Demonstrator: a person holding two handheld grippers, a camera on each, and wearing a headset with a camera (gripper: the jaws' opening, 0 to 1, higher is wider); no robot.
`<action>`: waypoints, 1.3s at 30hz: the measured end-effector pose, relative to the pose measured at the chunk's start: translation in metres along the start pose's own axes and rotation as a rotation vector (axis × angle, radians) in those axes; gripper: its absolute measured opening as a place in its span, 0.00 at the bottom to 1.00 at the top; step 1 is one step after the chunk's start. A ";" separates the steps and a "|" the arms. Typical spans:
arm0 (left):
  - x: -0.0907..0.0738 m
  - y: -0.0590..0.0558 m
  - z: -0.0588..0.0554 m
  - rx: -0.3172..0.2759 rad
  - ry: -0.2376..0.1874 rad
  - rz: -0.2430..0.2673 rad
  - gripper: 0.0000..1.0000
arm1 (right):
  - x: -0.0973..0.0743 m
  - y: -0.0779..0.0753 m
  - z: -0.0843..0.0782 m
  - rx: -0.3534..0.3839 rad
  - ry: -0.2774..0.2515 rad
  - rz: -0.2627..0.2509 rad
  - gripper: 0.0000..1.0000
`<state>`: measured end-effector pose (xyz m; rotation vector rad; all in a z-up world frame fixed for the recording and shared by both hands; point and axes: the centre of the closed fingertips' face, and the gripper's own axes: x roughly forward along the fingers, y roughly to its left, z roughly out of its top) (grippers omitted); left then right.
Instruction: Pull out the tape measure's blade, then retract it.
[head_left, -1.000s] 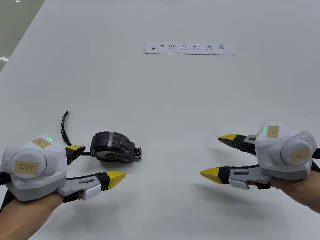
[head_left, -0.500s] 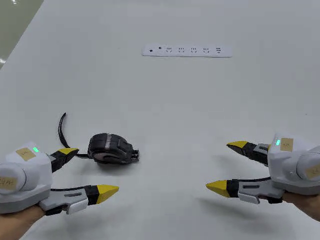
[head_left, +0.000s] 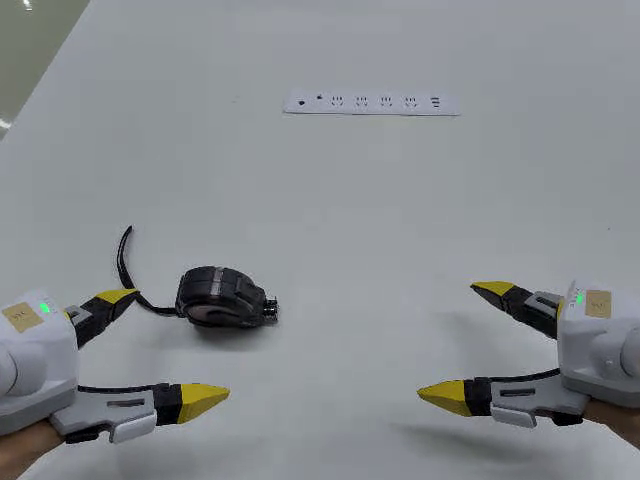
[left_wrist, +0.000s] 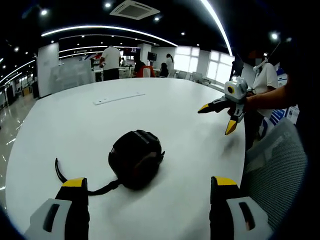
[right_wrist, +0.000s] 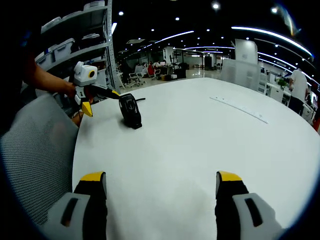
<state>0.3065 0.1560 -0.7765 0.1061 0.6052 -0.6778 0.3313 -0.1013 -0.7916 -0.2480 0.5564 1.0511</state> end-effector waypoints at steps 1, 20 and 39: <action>0.000 -0.001 0.000 0.009 -0.001 -0.002 1.00 | 0.000 0.000 -0.001 -0.001 0.001 -0.001 0.93; -0.002 -0.004 0.002 0.022 -0.015 -0.012 1.00 | -0.010 0.000 -0.005 0.018 -0.013 -0.014 1.00; -0.002 -0.003 0.003 0.031 -0.022 -0.013 1.00 | -0.011 0.000 -0.007 0.024 -0.013 -0.015 1.00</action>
